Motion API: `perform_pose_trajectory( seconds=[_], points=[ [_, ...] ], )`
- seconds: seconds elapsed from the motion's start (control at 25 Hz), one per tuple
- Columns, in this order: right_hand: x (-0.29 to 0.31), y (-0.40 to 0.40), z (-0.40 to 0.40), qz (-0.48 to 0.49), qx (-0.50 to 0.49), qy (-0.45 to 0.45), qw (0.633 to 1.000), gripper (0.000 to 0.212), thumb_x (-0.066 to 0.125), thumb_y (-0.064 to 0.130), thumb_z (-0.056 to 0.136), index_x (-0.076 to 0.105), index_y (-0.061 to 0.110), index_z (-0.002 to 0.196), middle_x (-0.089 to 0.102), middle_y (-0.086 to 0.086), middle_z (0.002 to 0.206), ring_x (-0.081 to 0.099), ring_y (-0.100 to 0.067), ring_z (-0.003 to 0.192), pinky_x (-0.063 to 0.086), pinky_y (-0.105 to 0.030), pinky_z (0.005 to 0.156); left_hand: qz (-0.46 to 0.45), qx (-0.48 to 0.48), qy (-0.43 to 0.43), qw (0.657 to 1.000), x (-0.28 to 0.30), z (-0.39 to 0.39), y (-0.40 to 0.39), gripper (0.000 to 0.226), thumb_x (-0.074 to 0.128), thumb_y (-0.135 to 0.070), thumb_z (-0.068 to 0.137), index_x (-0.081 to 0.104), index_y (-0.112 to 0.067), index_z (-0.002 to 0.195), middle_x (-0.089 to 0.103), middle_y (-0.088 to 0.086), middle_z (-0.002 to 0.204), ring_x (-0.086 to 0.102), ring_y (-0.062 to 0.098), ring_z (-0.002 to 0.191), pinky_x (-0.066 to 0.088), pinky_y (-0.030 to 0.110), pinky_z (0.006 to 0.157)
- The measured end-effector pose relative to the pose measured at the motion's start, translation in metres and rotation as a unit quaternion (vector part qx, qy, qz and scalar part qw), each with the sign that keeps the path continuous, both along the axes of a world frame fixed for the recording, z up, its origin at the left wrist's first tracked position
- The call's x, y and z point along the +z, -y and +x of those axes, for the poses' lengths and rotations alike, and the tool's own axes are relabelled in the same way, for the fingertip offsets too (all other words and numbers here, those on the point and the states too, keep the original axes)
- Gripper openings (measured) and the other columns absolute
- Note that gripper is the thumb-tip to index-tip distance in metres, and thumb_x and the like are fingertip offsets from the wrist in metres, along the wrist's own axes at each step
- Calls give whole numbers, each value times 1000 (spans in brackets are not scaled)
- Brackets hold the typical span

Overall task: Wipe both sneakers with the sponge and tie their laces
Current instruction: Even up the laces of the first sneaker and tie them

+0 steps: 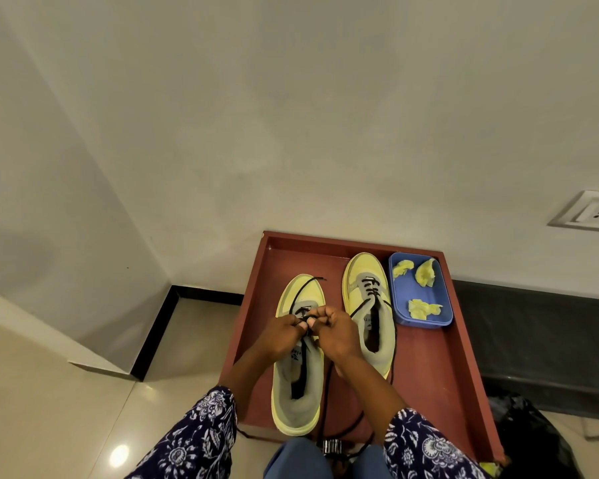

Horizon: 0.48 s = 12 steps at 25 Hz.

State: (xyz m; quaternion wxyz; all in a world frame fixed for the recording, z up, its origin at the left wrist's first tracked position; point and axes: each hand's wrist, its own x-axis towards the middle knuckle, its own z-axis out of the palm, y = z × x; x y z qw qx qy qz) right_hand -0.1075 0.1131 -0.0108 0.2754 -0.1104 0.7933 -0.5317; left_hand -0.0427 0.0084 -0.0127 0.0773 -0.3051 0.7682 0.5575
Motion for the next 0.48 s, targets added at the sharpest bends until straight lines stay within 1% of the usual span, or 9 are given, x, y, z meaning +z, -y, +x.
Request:
perform_pose_trajectory(
  seconds=[0.08, 0.24, 0.32, 0.36, 0.44, 0.48],
  points=[
    [-1, 0, 0, 0, -3, 6, 1000, 14, 61, 10, 85, 64, 24, 85, 68, -7, 80, 67, -25, 85, 55, -45, 84, 7, -4, 10, 1000, 3, 0, -2, 22, 44, -21, 97, 52, -12, 78, 53, 7, 79, 48, 20, 79, 39, 34, 74],
    [-1, -1, 1, -3, -8, 20, 1000, 15, 60, 11, 86, 64, 25, 86, 68, -6, 81, 66, -21, 84, 55, -44, 84, -46, -2, 11, 999, 7, 1, 0, 16, 48, -20, 94, 56, -9, 88, 58, 8, 86, 53, 20, 82, 42, 32, 75],
    [0, -2, 1, -7, -8, 24, 1000, 13, 60, 10, 86, 65, 22, 88, 67, -5, 80, 65, -20, 83, 55, -44, 84, -90, -3, 15, 996, 8, 1, -1, 14, 51, -20, 93, 58, -9, 89, 57, 6, 83, 52, 19, 79, 41, 29, 70],
    [1, -2, 2, -8, -5, 27, 1000, 14, 60, 9, 86, 65, 22, 87, 67, -4, 79, 65, -21, 83, 56, -44, 84, -112, -4, 15, 994, 9, 1, -1, 14, 53, -19, 92, 60, -7, 90, 55, 5, 81, 51, 18, 77, 39, 26, 65],
    [3, -4, 2, -7, 1, 31, 999, 17, 60, 8, 86, 64, 25, 83, 67, -5, 78, 65, -22, 83, 56, -43, 83, -127, 0, 12, 992, 10, 1, -3, 15, 56, -17, 90, 61, -3, 93, 54, 3, 78, 49, 16, 73, 36, 22, 57],
    [3, -5, 2, -5, 2, 32, 999, 20, 60, 8, 86, 63, 27, 81, 66, -5, 78, 65, -22, 83, 56, -43, 83, -122, 3, 12, 992, 11, 2, -4, 15, 57, -16, 89, 61, -3, 94, 55, 3, 77, 50, 15, 71, 38, 22, 58]
  ],
)
